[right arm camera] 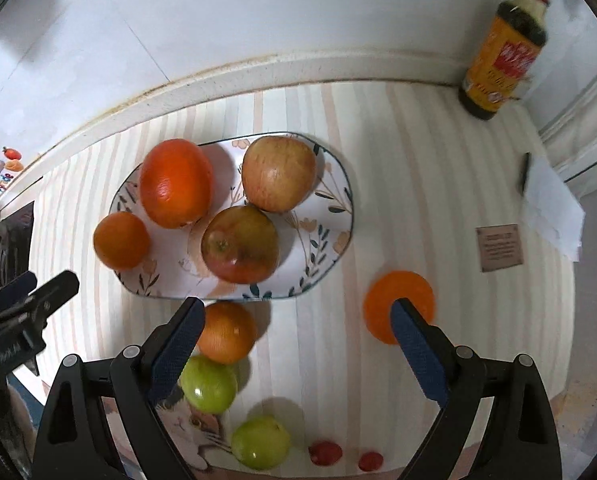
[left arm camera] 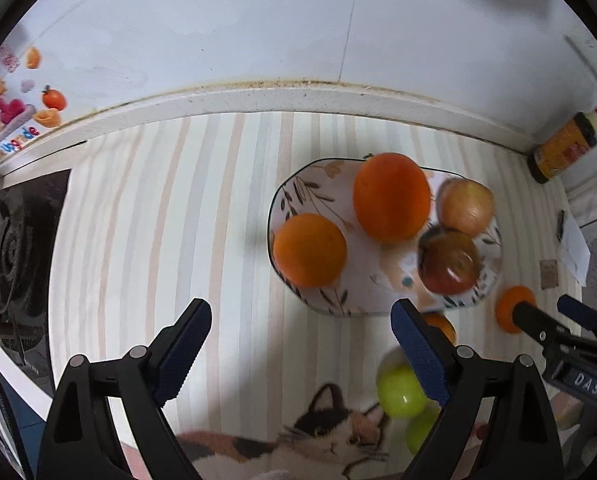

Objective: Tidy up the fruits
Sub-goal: 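Lift both tools back from the plate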

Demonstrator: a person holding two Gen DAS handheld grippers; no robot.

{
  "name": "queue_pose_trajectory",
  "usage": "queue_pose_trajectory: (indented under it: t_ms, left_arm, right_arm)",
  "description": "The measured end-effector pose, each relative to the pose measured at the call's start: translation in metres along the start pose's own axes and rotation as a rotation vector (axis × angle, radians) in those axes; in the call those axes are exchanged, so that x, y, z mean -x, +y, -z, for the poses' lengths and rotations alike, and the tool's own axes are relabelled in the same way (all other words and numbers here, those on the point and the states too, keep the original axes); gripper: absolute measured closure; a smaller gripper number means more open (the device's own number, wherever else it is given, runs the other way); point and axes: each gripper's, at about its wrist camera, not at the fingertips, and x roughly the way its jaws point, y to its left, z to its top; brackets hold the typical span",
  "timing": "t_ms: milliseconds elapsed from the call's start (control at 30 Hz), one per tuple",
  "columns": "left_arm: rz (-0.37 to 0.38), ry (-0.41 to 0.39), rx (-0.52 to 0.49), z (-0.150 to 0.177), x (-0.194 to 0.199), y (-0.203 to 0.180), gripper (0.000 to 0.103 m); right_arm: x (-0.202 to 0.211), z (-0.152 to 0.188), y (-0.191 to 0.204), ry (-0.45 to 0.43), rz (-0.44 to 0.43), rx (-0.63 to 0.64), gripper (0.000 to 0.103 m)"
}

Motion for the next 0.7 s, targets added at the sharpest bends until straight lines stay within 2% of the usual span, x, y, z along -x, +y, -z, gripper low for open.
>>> queue_pose_trajectory:
  t_ms: [300, 700]
  left_arm:
    - [0.007, -0.108, -0.022, 0.044, 0.063, -0.012, 0.011]
    - [0.000, -0.202, -0.014, 0.076, 0.122, -0.012, 0.011]
  right_arm:
    - [0.061, 0.034, 0.003, -0.101, -0.006, 0.025, 0.007]
    - [0.138, 0.078, 0.012, -0.234, -0.026, 0.068, 0.007]
